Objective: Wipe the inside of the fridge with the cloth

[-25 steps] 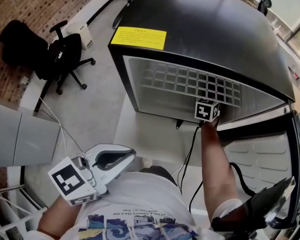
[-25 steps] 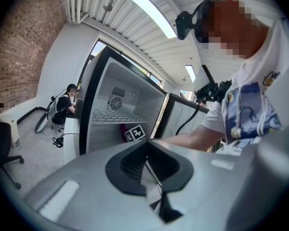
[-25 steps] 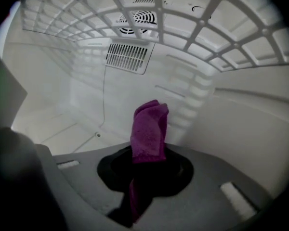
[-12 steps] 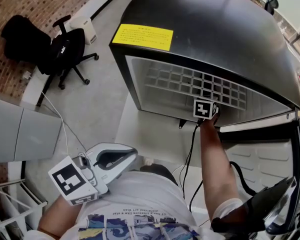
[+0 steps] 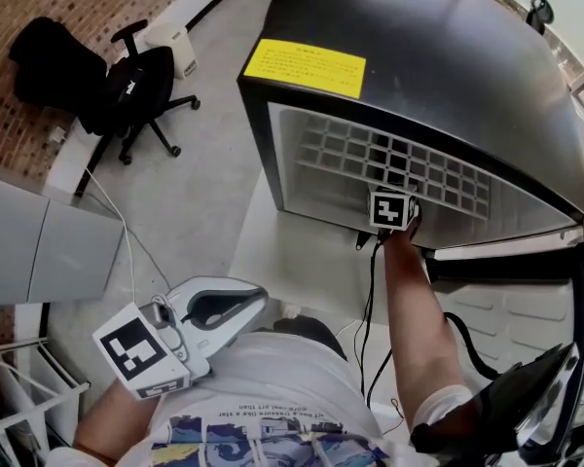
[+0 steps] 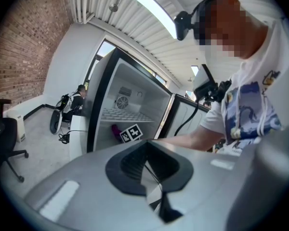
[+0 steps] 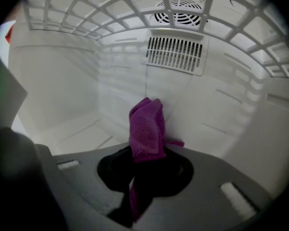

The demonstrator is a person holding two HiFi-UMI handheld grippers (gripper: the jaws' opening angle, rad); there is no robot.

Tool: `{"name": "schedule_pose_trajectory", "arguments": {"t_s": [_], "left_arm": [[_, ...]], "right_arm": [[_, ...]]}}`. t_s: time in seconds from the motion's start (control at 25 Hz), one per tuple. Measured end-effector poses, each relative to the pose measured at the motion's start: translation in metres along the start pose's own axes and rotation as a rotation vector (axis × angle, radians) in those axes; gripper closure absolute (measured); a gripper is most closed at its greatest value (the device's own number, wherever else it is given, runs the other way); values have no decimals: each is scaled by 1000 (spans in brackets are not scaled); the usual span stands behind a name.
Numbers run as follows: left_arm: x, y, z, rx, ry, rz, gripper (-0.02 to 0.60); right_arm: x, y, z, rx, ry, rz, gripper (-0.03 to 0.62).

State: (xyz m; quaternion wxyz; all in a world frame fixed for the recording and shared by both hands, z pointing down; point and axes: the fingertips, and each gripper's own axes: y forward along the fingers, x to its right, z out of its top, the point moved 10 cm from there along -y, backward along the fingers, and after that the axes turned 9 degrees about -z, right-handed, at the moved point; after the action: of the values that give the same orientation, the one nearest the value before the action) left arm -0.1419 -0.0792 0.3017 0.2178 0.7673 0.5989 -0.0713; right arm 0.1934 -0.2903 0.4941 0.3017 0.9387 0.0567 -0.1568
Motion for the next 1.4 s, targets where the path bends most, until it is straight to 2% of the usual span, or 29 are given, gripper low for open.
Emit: {"name": "schedule_pose_trajectory", "arguments": {"t_s": [0.6,1.0,1.2,1.4], "left_arm": [[4,-25,-7,21,-19,66,577],[10,-37,-12,34,-23,100,575],[11,-44,-15,35,-21,105,575],[14,-49,-16,39,-16,99,575]], "right_arm": [[-62,-4,30,46,-26,143,540],[-93,-9,44,94,21,272,540],[-104,-15,52,126,81,339,540],[-106,-22,53,189,103,392,540]]}}
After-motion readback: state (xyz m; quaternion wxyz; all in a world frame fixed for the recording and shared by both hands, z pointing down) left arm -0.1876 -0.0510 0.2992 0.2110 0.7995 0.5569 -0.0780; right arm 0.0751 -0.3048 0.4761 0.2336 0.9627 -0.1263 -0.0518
